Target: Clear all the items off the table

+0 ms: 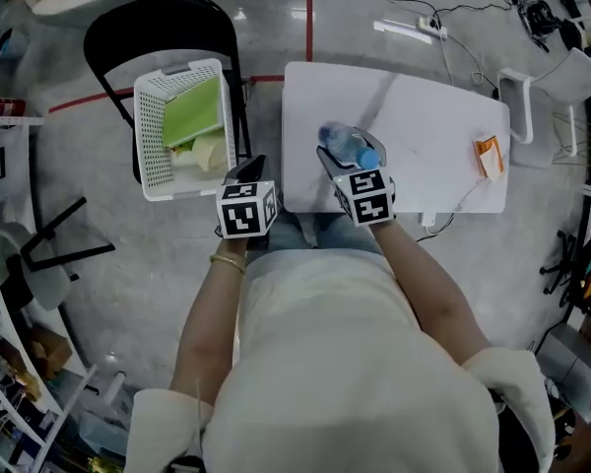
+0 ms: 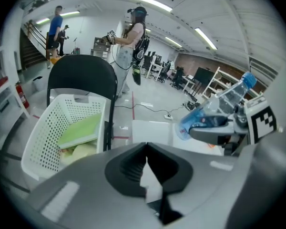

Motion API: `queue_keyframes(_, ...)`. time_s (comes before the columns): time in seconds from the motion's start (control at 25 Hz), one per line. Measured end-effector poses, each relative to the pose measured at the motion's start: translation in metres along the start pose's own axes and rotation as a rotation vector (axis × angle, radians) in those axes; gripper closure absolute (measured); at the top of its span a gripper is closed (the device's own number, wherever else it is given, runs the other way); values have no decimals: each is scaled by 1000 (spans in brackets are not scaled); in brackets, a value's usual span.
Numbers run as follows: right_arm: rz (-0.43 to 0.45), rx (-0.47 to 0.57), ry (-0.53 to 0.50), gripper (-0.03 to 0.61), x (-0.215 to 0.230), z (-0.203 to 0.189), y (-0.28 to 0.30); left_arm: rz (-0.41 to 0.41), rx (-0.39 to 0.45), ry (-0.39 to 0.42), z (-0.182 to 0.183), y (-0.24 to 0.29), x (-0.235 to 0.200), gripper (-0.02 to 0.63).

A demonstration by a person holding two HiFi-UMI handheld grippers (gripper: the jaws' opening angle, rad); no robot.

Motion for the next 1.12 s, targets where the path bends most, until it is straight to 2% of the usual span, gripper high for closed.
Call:
queue_keyframes(0.2,116,12,-65,253,-56,25,32,67,18,-51,-2,-24,-46,604)
queue_keyframes(0.56,270,22,-156,253,-137,60,81,172,51,-139,-8,-56,-117,604)
queue_keyframes(1.12,460,-31,-263,253,-247,66,133,289,82,-265,-31,-95,-197,604)
Point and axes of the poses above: the fingertips, and each gripper's own axes: y forward along the fingers, x to its right, z out of its top, the point moved 3 cm from there along -y, backward along the fingers, and after that the axes turned 9 degrees about x, right-handed, at the moved point
